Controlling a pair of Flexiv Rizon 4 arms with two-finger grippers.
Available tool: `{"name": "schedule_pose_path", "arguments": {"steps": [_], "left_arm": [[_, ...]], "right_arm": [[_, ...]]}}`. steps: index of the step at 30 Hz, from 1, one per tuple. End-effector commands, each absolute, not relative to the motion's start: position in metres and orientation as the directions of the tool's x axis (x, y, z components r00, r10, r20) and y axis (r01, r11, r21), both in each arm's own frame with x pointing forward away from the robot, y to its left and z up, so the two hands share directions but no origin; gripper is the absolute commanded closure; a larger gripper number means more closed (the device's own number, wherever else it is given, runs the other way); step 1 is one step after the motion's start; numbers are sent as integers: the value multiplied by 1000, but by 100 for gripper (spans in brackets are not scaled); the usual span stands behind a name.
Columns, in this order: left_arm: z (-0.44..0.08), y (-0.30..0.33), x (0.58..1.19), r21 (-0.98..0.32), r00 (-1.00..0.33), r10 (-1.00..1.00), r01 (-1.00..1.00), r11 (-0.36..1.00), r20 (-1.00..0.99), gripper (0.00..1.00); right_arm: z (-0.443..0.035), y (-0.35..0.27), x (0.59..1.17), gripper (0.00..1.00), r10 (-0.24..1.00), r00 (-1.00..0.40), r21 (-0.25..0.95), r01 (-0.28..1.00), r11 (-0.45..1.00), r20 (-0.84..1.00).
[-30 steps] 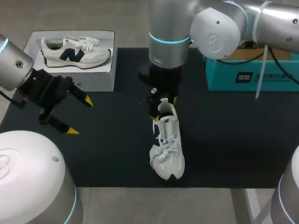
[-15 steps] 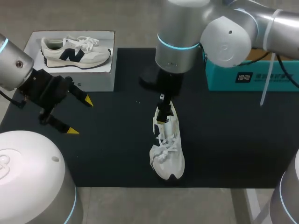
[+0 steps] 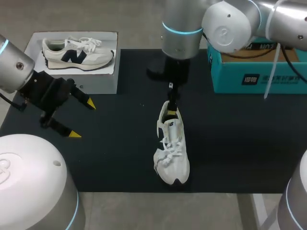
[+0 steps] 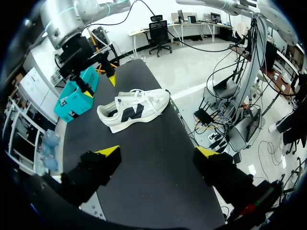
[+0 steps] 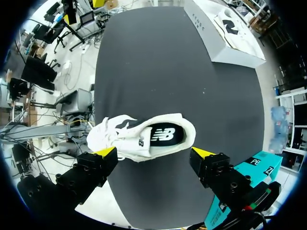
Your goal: Take the shoe out of the shoebox, open the shoe tongue, remove and reinsert the insole, then place the shoe into the shoebox
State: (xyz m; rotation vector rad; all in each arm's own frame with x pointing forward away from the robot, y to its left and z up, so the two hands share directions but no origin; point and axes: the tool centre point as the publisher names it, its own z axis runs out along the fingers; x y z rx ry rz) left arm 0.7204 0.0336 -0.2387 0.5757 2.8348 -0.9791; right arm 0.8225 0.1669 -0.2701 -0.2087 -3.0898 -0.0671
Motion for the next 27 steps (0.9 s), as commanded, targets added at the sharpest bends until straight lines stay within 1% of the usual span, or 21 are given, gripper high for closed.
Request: {"name": "schedule_pose_path", "arguments": {"steps": [1,4,15,27], "left_arm": [[-239,33,720,-575,-925,322,377,726,-201,0],[-239,33,720,-575,-925,322,377,726,-201,0],[-239,33,720,-575,-925,322,377,726,-201,0],[-239,33,720,-575,-925,322,377,726,-201,0]], "right_arm": [[-276,172,837,0,122,-991,18,122,992,47],[-283,172,845,0,103,-994,18,104,994,41],[-319,173,857,0,98,-994,20,99,995,43],[-342,169,871,0,99,-995,10,99,995,30]]}}
